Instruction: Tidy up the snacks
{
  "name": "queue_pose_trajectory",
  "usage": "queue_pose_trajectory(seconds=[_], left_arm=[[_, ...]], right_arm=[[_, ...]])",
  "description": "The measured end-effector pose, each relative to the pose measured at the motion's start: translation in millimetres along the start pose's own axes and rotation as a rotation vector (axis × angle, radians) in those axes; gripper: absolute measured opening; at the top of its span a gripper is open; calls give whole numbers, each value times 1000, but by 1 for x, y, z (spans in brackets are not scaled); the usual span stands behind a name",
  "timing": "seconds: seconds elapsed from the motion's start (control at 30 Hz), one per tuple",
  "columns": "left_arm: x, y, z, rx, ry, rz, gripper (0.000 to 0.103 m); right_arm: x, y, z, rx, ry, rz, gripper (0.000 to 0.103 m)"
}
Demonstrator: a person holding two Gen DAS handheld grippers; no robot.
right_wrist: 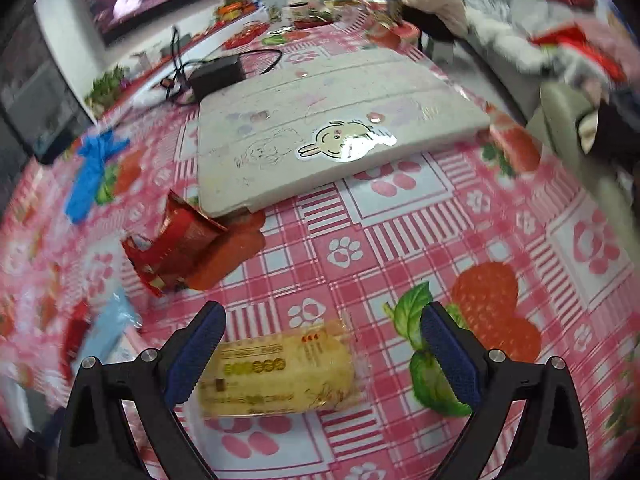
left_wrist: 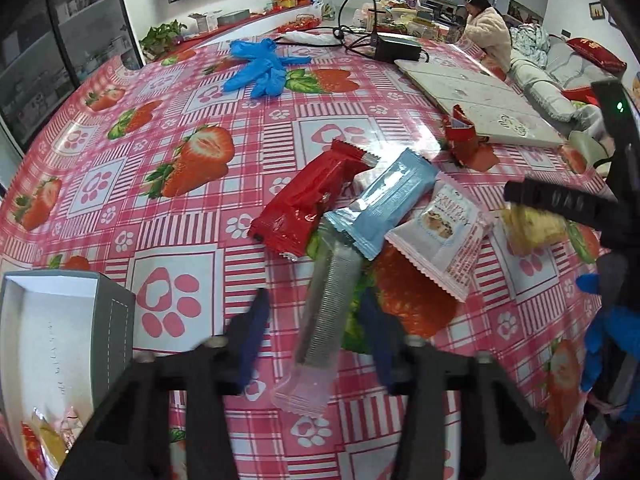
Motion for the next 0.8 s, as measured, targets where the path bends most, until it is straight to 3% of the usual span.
queue_pose_trajectory(seconds=[0.03,0.07,0.23,0.43,0.5,0.57,0.6,0.67,0.8], left_arm=[[-1,-1,3,15,-1,3,21],[-3,-4,6,24,5,7,20],[-23,-37,10,-3,10,21,19],[-57,-94,14,-50,2,28,21],[-65,-105,14,-59,-11,35,30],[-68,-109,12,-64,-16,52,70],[-71,-109,10,-68,-4,61,78],[-77,-108,3,-83,15,97,81],[-74,-102,-5,-97,18,85,81]], right_arm=[[1,-4,-3,-48,-14,4,99],[1,-8,-5,-90,-27,9,99],[-16,-36,9,-150,-5,6,99],[-48,-94,22,-255,58,-14,99],[-59,-113,27,-287,75,-16,102],[-69,-129,33,-311,90,-33,102],[-73,-133,37,-308,92,-37,102],[-79,-135,48,-263,114,-39,102],[-85,-131,67,-153,162,-49,102]])
Point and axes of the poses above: each gripper's, at about its wrist camera, not at the fingertips, and x roughly the way its jaws point, z to its right, y to its top, the point moved 2 cm from there along x, roughly the way its jaws point, and after that the axes turned 3 degrees about y, right-handed, at the moved point
